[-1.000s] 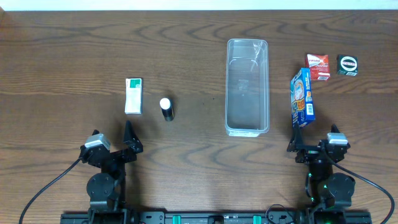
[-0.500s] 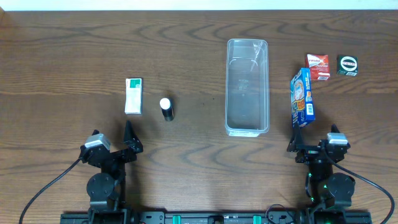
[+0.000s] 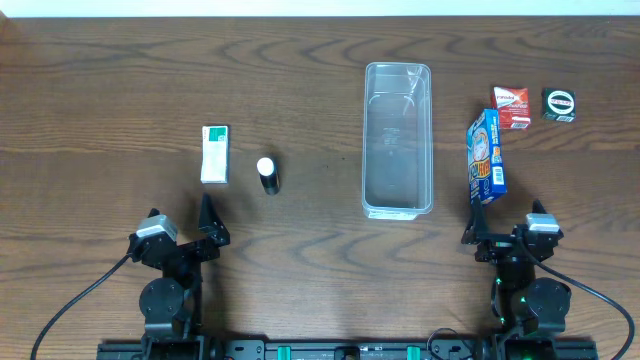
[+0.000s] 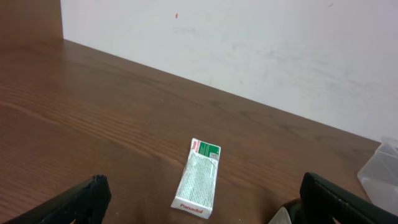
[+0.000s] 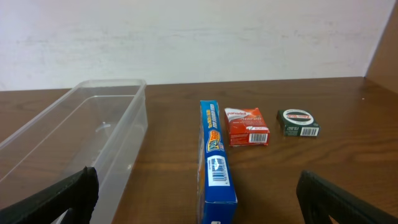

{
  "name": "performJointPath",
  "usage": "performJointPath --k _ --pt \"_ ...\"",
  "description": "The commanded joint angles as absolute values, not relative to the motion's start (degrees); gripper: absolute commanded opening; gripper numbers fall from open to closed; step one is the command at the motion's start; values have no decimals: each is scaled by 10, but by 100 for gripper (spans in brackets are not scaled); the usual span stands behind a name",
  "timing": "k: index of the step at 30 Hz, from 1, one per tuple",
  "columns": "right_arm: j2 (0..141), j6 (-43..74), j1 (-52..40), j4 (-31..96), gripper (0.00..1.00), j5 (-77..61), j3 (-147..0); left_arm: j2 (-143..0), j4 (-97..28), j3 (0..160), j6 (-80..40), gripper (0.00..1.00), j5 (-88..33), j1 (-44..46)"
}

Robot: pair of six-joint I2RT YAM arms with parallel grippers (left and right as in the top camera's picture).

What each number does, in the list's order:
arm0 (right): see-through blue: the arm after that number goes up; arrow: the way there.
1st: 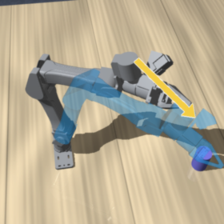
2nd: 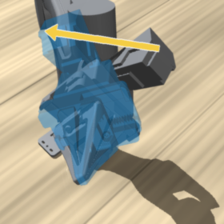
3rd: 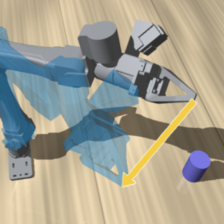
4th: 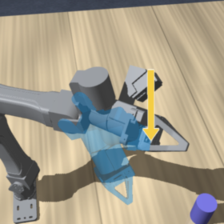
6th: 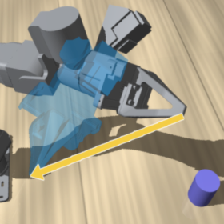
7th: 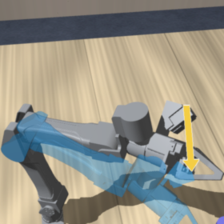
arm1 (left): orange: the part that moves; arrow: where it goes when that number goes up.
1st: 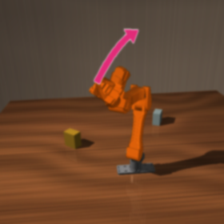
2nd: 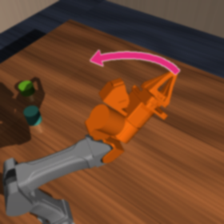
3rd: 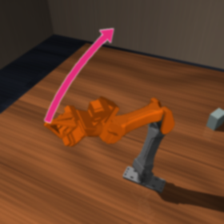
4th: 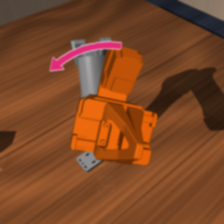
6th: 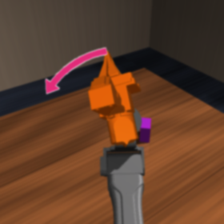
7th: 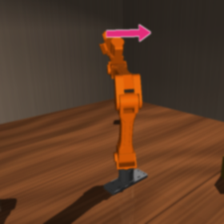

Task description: Pack container

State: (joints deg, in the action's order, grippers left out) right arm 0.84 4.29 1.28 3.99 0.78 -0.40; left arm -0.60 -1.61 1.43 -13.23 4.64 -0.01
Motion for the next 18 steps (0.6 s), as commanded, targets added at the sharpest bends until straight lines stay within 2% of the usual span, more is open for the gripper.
performJointPath --k 1,5,13,18 --pt "4 77 6 41 99 -27 -3 -2 -37 2 -125 98 53 -4" --pt "4 189 6 38 99 -55 -3 -2 -37 2 -125 98 53 -4" --pt "4 484 6 22 99 -125 -3 -2 -37 2 -125 98 53 -4" --pt "4 450 6 -139 99 -229 -4 -2 -37 2 -125 98 53 -4"
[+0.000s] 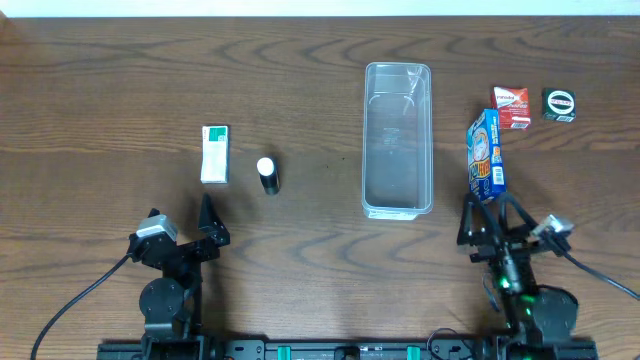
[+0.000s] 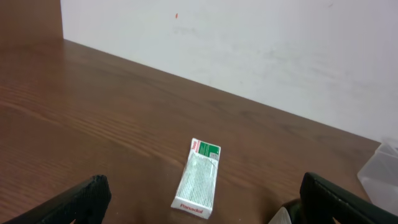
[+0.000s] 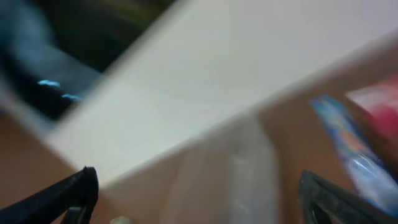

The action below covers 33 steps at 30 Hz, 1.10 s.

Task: Pack container
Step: 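Reach the right gripper to the blue Kool Fever box and grasp it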

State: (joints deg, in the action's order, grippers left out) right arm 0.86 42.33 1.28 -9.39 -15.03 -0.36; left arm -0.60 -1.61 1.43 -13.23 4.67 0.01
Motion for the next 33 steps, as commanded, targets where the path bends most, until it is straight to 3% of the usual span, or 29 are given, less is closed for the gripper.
performJointPath --k 1,5,12,21,28,33 --pt "4 438 6 -175 99 -236 -6 -2 -37 2 -125 98 53 -4" --pt "5 389 6 -193 99 -225 -57 -2 -37 2 -125 98 53 -4" --pt "100 222 13 84 99 -132 -252 -2 -37 2 -125 98 53 -4" --pt "423 112 25 375 99 -28 -517 -2 -37 2 -125 98 53 -4" --pt "680 40 50 494 99 -88 -709 -2 -37 2 -125 98 53 -4" --pt "785 40 50 502 99 -88 -761 -2 -37 2 -125 98 53 -4"
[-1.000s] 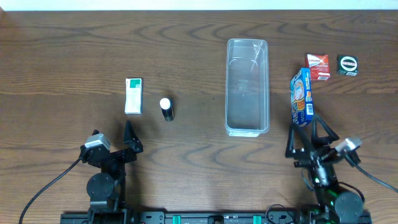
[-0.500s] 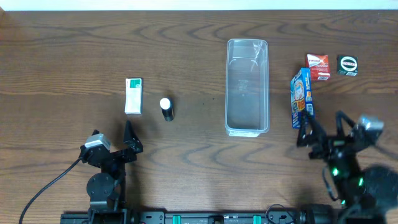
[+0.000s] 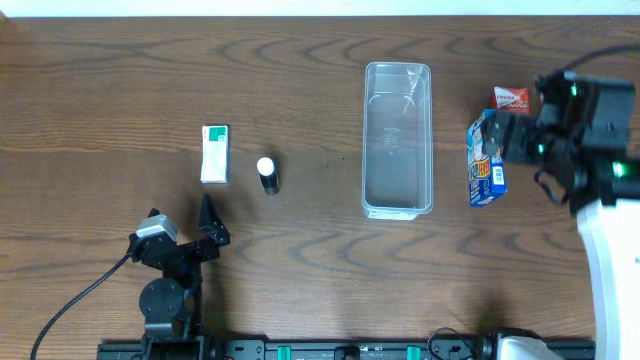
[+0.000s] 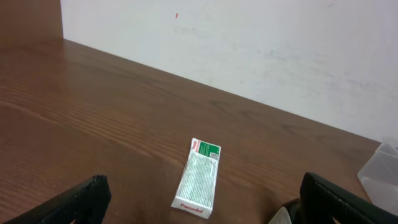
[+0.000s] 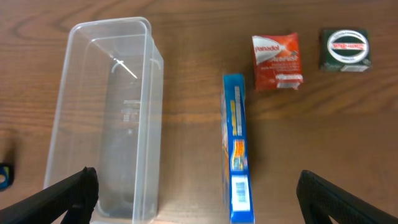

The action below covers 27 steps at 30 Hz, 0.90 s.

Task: Pack container
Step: 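Reach the right gripper to the blue Kool Fever box and grasp it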

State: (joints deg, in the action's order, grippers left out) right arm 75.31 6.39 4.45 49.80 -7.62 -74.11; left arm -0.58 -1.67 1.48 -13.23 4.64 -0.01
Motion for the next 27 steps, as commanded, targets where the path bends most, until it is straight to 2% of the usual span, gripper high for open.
performJointPath --k 1,5,12,19,27 --pt "798 40 50 502 99 -88 -761 -2 -37 2 -125 98 53 -4" --pt "851 13 50 503 99 -88 -761 -2 -37 2 -125 98 53 -4" --pt "923 12 50 497 99 1 -761 -2 -37 2 -125 98 53 -4" --pt "983 12 50 495 99 2 -761 -2 -37 2 -125 98 53 -4" --pt "1037 12 50 478 90 0 -761 -2 -37 2 -125 98 53 -4"
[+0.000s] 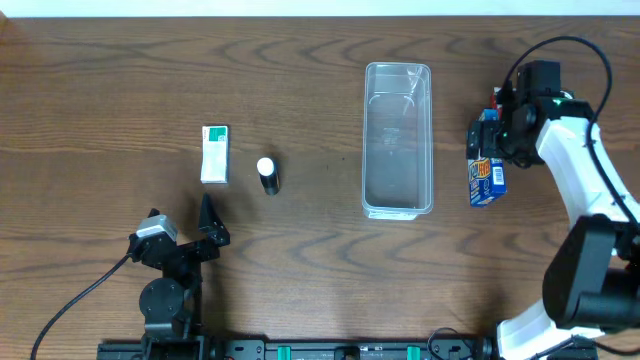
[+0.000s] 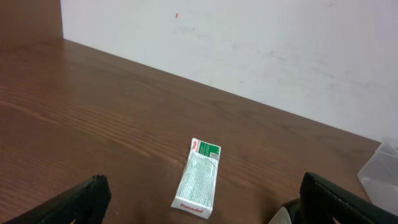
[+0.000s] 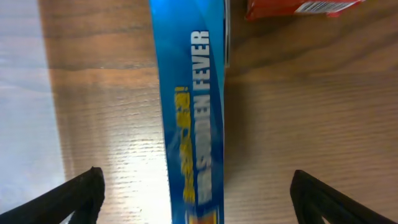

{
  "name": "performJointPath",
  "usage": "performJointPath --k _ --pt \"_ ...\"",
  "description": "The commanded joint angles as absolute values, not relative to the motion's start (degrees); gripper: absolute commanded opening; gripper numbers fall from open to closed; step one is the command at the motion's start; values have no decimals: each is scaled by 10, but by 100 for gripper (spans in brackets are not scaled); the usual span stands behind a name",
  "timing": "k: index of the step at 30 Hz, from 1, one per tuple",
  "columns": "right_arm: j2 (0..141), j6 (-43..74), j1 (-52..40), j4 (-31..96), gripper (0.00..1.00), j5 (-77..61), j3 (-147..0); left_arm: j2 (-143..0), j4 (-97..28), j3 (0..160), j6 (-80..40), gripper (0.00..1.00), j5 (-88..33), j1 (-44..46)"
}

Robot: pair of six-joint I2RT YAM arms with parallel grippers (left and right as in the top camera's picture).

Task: Pack container
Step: 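Reach the right gripper to the blue Kool Fever box and grasp it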

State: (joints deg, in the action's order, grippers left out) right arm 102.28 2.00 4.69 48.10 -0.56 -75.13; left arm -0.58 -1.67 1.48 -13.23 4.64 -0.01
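The clear plastic container (image 1: 397, 140) lies open at centre right, with nothing in it. A blue box (image 1: 487, 165) stands on its long edge just right of it; its top edge (image 3: 193, 106) fills the right wrist view. My right gripper (image 3: 196, 199) hangs open directly over this box, one finger (image 3: 78, 193) on each side and apart from it. In the overhead view the right gripper (image 1: 492, 135) sits over the box's far half. My left gripper (image 1: 205, 225) rests open at the front left. A green-white Panadol box (image 2: 199, 182) lies ahead of it.
A black bottle with a white cap (image 1: 267, 173) stands right of the green-white box (image 1: 215, 153). A red packet (image 3: 298, 6) lies just beyond the blue box, mostly under my right arm in the overhead view. The container's wall (image 3: 25, 93) is left of the right gripper.
My right gripper was high above the container, blue box, red packet and dark tin; it is now low over the blue box, fingers open on either side. The left arm is unchanged.
Both arms sat parked at the table's front edge, grippers open. Then the right arm was rising from its rest, its view blurred. Then it was high over the right side of the table, and now low over the blue box. Nothing else has moved.
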Motion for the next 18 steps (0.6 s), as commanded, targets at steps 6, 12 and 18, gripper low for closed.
performJointPath --k 6,12,18 --pt "1047 12 50 471 64 0 -761 -2 -37 2 -125 98 53 -4" --pt "1047 15 50 470 39 -7 -761 -2 -37 2 -125 98 53 -4" --pt "1046 29 50 470 32 -22 -761 -2 -37 2 -125 98 53 -4"
